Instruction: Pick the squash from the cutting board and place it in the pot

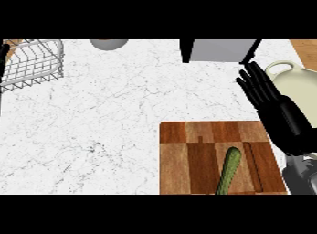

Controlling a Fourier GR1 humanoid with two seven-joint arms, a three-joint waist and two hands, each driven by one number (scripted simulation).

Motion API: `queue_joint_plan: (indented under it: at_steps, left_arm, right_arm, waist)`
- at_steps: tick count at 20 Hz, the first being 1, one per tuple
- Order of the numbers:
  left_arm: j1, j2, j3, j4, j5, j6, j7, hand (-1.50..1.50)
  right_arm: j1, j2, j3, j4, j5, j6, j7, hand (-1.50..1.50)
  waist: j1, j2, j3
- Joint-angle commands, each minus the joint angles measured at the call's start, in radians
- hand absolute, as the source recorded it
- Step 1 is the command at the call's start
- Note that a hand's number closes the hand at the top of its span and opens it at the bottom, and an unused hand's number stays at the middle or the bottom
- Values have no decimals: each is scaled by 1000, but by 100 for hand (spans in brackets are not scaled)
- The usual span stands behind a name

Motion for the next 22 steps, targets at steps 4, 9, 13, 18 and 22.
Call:
queue_joint_plan:
  at_steps: [4,9,13,18,22]
  left_arm:
    - [42,-88,5,-11,79,55,188,0]
    - [87,-148,2,54,155,52,250,0]
    - [109,-146,-13,17,153,30,289,0]
    - [15,-165,34,82,147,13,338,0]
    - [102,-196,-22,32,98,50,309,0]
  right_arm:
    - [91,-67,-147,115,85,-7,-186,150]
    - [234,-170,-189,249,357,-164,-320,-150]
    - [319,-71,-241,342,291,-104,-695,-150]
    - [413,-105,-261,195,310,-41,-734,-150]
    - [453,-272,-235,16,334,43,-473,-150]
  waist:
    - [-24,25,28]
    - [-53,32,29]
    - [-25,23,27]
    - [-31,22,25]
    - [-30,21,23]
